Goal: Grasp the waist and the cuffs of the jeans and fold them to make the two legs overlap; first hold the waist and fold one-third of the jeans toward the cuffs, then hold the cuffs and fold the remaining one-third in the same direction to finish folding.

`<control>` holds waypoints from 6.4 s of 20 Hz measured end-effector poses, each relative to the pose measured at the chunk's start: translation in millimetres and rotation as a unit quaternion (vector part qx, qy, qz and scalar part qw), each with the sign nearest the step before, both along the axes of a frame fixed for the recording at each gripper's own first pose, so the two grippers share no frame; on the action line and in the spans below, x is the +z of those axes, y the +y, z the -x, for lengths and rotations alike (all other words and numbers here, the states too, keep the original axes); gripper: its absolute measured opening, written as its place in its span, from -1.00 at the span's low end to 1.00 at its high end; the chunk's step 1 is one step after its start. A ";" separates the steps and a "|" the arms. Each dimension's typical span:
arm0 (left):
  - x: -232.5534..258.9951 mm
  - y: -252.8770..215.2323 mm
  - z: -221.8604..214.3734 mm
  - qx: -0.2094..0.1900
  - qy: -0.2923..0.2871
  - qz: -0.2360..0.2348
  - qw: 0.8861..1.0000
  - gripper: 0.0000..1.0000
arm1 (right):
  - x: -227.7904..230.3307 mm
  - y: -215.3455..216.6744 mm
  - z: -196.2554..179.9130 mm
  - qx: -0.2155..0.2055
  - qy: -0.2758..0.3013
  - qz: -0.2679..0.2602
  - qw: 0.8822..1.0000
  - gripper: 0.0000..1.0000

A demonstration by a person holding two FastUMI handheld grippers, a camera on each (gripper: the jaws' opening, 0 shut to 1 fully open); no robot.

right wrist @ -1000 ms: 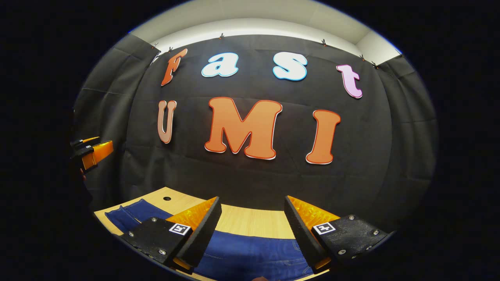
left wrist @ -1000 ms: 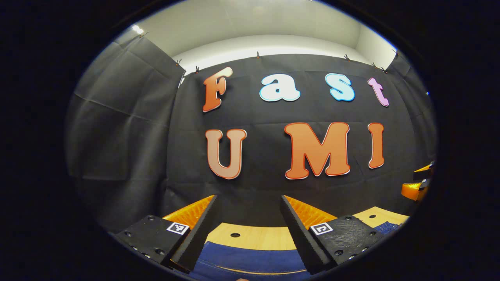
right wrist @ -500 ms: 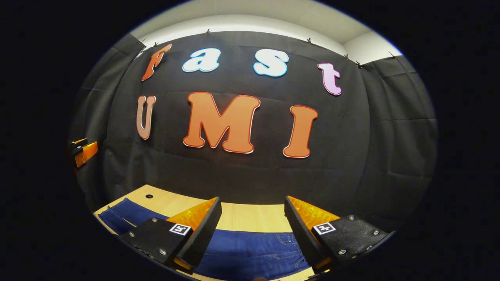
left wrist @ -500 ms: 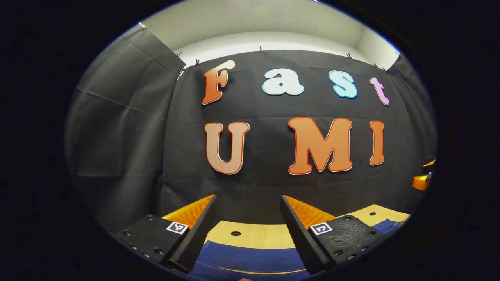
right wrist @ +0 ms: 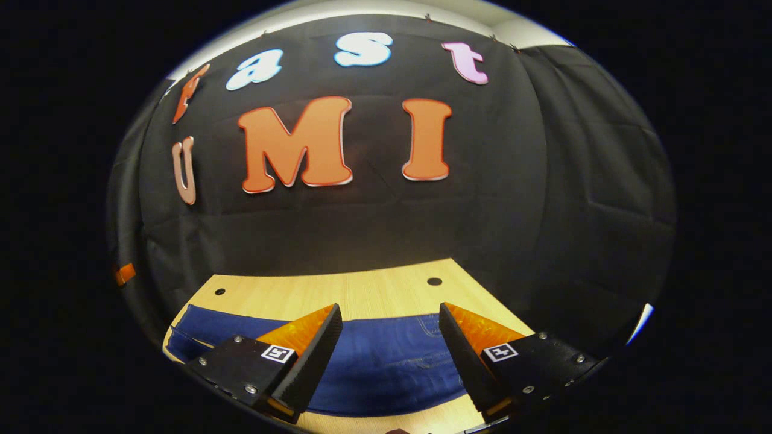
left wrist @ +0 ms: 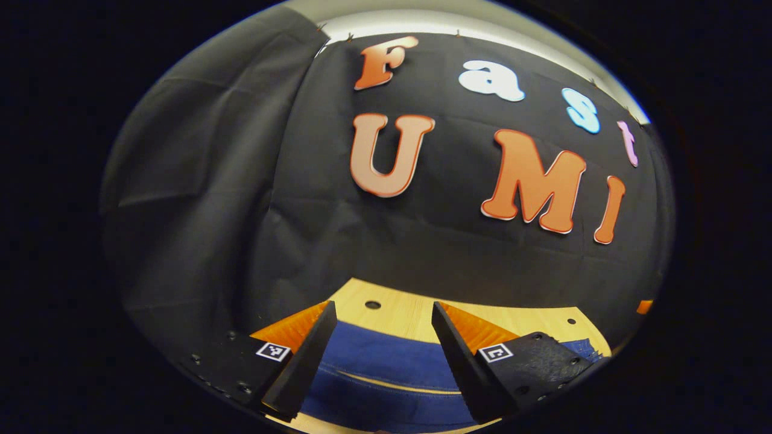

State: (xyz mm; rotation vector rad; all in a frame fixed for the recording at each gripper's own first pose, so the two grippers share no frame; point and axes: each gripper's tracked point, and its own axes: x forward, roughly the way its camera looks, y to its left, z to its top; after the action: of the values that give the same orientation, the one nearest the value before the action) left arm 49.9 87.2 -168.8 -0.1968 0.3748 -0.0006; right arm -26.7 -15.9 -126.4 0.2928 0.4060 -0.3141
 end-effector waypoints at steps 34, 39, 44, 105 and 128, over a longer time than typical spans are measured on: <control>-267.5 111.0 80.3 0.202 0.314 0.376 0.848 0.77 | -289.8 -55.3 94.3 -0.189 0.264 -0.418 0.848 0.97; -275.2 107.0 63.7 0.188 0.334 0.362 0.850 0.55 | -290.7 -56.9 86.7 -0.193 0.258 -0.436 0.840 0.96; -284.8 109.6 57.6 0.180 0.352 0.350 0.849 0.27 | -292.9 -59.3 78.1 -0.192 0.253 -0.445 0.837 0.94; -180.6 39.8 -213.3 0.027 0.313 0.062 0.947 0.61 | -249.7 -128.8 -152.4 -0.125 0.194 -0.436 0.870 0.00; -183.3 39.6 -219.0 -0.024 0.216 -0.076 0.973 0.94 | -317.0 -121.8 -93.9 -0.149 0.242 -0.378 0.881 -0.25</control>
State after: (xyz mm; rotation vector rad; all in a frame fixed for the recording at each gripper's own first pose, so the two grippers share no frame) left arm 268.9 126.7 -352.2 -0.0332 0.8121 0.0227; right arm 67.2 -137.6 -443.4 1.0658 0.9836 -0.5276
